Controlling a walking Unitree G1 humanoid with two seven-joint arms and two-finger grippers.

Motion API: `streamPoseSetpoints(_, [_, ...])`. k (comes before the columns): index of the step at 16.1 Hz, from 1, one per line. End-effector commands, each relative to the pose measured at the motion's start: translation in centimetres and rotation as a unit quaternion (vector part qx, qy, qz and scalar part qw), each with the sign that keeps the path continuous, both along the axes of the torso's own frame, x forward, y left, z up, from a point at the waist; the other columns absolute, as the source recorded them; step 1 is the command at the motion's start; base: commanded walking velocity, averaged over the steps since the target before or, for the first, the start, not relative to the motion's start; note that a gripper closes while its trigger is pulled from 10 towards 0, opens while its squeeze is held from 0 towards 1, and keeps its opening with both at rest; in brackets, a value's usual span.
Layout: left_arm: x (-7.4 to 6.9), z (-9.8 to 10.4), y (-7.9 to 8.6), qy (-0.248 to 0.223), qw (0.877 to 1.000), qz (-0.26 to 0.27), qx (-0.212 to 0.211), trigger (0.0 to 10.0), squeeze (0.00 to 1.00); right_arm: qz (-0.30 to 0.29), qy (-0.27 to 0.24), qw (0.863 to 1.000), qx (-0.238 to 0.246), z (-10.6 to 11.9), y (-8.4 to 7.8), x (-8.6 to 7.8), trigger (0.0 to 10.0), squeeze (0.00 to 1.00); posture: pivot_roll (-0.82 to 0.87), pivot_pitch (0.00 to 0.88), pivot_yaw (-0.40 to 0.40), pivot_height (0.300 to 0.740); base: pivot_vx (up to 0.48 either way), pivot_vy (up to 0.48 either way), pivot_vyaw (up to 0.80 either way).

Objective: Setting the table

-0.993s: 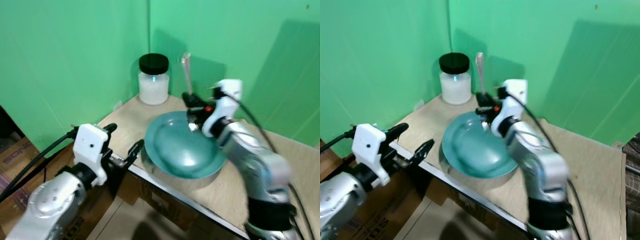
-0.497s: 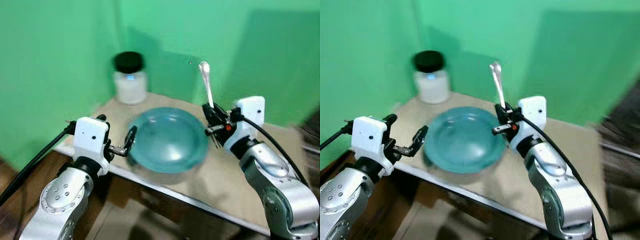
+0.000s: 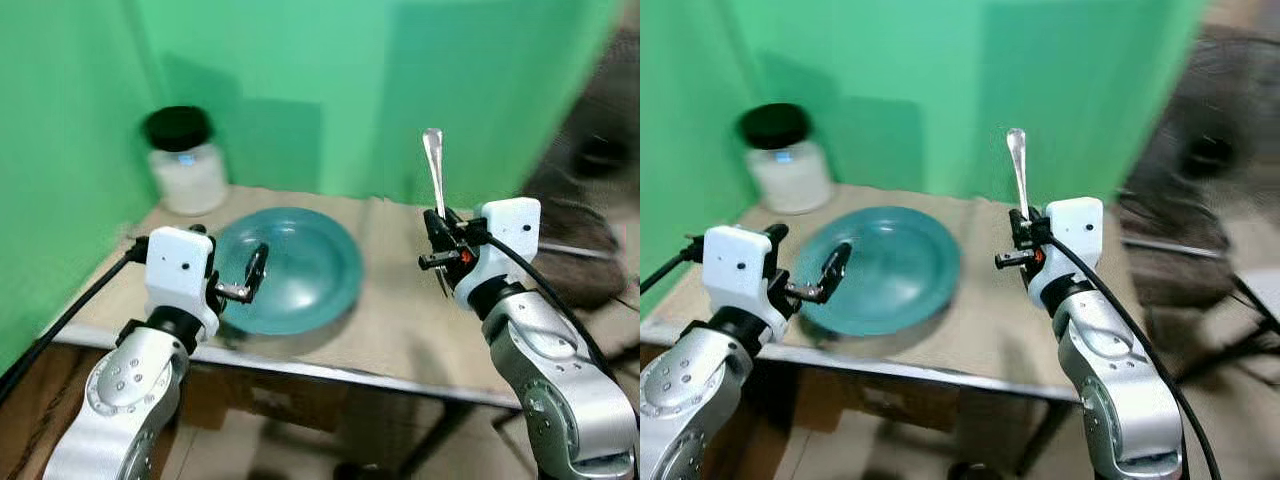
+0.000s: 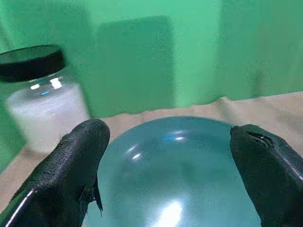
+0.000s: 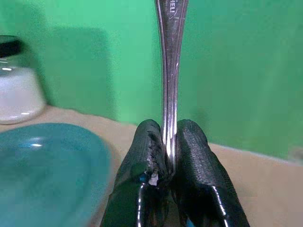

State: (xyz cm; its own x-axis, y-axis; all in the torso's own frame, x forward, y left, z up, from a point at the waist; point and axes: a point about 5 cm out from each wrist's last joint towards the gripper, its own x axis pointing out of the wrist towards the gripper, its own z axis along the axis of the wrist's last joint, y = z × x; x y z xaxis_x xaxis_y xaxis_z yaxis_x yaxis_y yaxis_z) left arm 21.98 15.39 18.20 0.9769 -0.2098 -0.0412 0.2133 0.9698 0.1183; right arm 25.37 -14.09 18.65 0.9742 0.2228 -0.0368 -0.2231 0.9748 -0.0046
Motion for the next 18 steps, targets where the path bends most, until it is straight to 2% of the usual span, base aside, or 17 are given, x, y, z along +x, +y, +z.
streamPoseSetpoints(1, [0.1, 0.0, 0.3, -0.002, 1.0, 0.012, -0.001, 10.0, 0.0, -0.001, 0.0, 1.0, -0.002, 0.1, 0.0, 0.3, 10.0, 0.0, -0.03, 0.0, 0.008, 0.74, 0.0, 0.0, -0.8])
streamPoseSetpoints(7, [0.1, -0.3, 0.3, 0.005, 1.0, 0.021, -0.014, 10.0, 0.0, -0.017, 0.005, 1.0, -0.008, 0.1, -0.5, 1.1, 10.0, 0.0, -0.04, 0.0, -0.001, 0.74, 0.0, 0.0, -0.8])
streamPoseSetpoints(18, [1.7, -0.7, -0.5, -0.003, 0.999, 0.014, -0.033, 10.0, 0.0, -0.055, 0.002, 0.998, -0.022, 0.2, -1.3, 1.7, 10.0, 0.0, -0.1, 0.0, -0.005, 0.74, 0.0, 0.0, -0.8])
